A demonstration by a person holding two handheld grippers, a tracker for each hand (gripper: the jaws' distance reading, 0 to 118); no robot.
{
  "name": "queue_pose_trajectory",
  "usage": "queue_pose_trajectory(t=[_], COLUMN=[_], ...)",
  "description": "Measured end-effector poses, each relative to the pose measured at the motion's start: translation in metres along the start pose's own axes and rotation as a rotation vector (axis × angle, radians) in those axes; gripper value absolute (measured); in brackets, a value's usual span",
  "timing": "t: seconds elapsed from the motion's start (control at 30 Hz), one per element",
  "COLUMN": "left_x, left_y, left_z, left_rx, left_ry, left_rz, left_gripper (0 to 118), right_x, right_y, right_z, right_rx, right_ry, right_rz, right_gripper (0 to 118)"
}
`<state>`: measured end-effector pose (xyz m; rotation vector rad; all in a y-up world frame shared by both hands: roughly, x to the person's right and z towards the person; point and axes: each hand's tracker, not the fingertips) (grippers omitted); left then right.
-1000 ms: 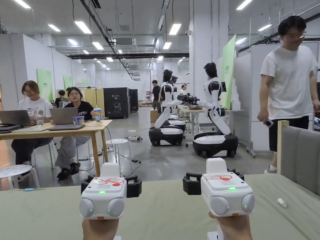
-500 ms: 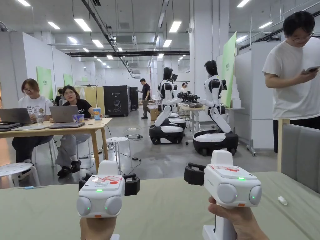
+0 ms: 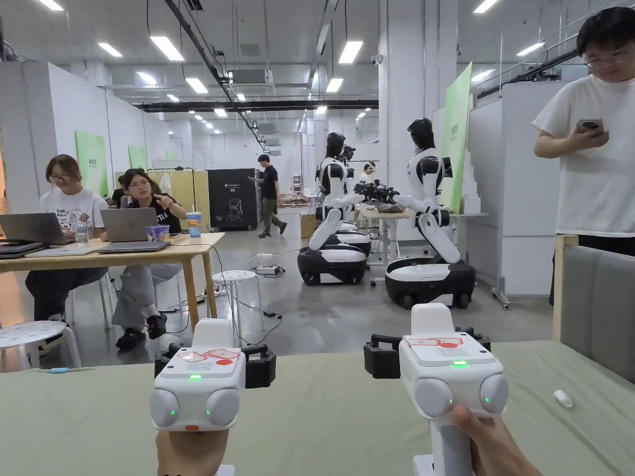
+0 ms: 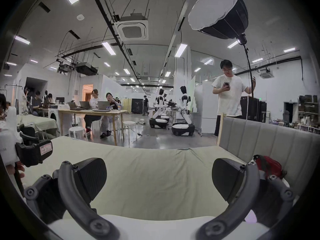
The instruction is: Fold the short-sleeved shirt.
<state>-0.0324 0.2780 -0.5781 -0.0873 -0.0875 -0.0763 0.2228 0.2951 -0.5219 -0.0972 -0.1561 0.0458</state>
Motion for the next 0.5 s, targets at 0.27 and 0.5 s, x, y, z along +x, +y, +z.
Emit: queue_pose_trajectory(t=[0.27,0.5], left_x=[-0.004,-0.003], left_y=[0.0,0.0], left_z=[0.0,0.001], left_rx=[-0.004,-0.004], left_ry=[0.006,0.009], left_rz=[-0.003,-0.001], left_gripper=[118,118], right_x=[-0.003,-0.004], right_y=[0.004,0.005], right_z=[0.001,0.011], right_rx=[-0.005,-0.021], right_ry=[0.007,0.026], right_rz=[-0.027,-0.019], right_gripper=[118,118])
